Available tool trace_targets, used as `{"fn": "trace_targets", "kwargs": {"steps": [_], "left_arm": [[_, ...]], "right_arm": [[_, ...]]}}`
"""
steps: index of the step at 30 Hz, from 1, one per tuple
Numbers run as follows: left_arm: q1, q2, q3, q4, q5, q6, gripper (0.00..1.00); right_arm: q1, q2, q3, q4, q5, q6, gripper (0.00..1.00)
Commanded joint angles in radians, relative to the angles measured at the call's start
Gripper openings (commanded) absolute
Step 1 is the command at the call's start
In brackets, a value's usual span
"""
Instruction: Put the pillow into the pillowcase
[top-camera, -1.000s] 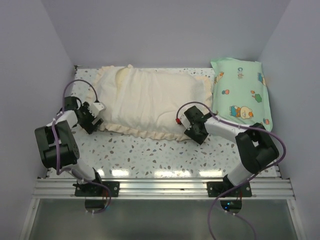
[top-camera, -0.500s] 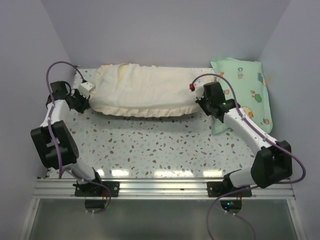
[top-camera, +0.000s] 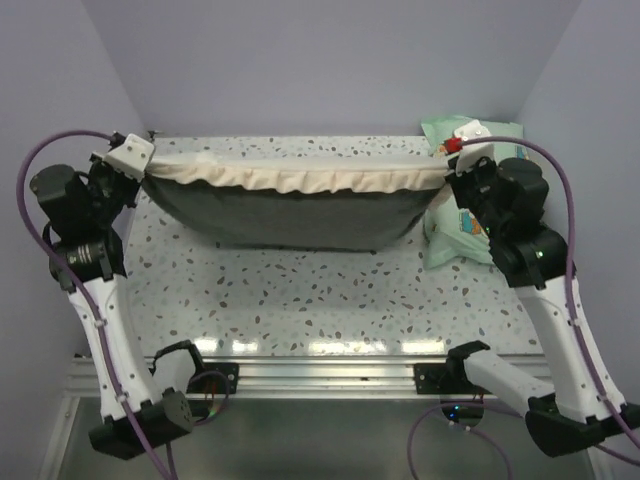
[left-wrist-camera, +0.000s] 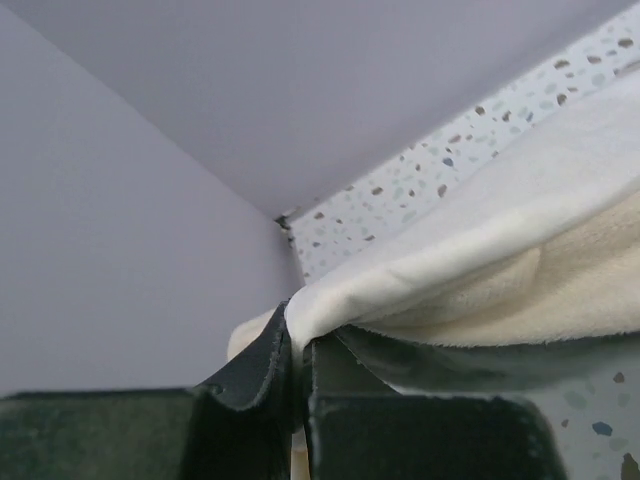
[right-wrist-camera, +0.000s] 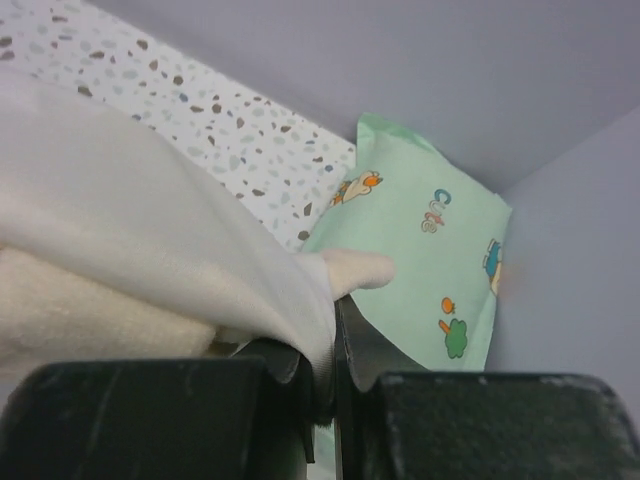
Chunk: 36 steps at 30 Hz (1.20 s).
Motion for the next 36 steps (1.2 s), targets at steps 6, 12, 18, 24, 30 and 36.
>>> {"fn": "trace_targets", "kwargs": {"steps": [6,12,18,24,30,36], "left_arm": [[0.027,-0.127,-0.074,0.107,-0.115,-0.053,0.0],[0.009,0.174,-0.036,0.211,-0.094,-0.147,0.0],[-0.114,0.72,0.406,0.1,-0.26,-0.205,0.53],[-0.096,1.067,1.17,-0.407,-0.239,-0.281,1.0],[-0.114,0.752,0.632,-0.284,-0.204,-0.238,1.0],[-0.117,0.6,0.339,-0.315,-0.092,-0.268,1.0]], "right_arm": [[-0.018,-0.086,-0.019,0.107,0.078,0.002,0.0],[-0.022,0.242,-0.024,0.274,0.069,-0.01,0.0],[-0.054,0.809,0.498,0.157,0.139,-0.009,0.76],[-0.156,0.97,0.946,-0.114,0.005,0.068,0.99],[-0.16,0.732,0.593,-0.209,-0.221,0.071,0.98],[-0.163,0.531,0.191,-0.261,-0.439,0.191,0.99]]}}
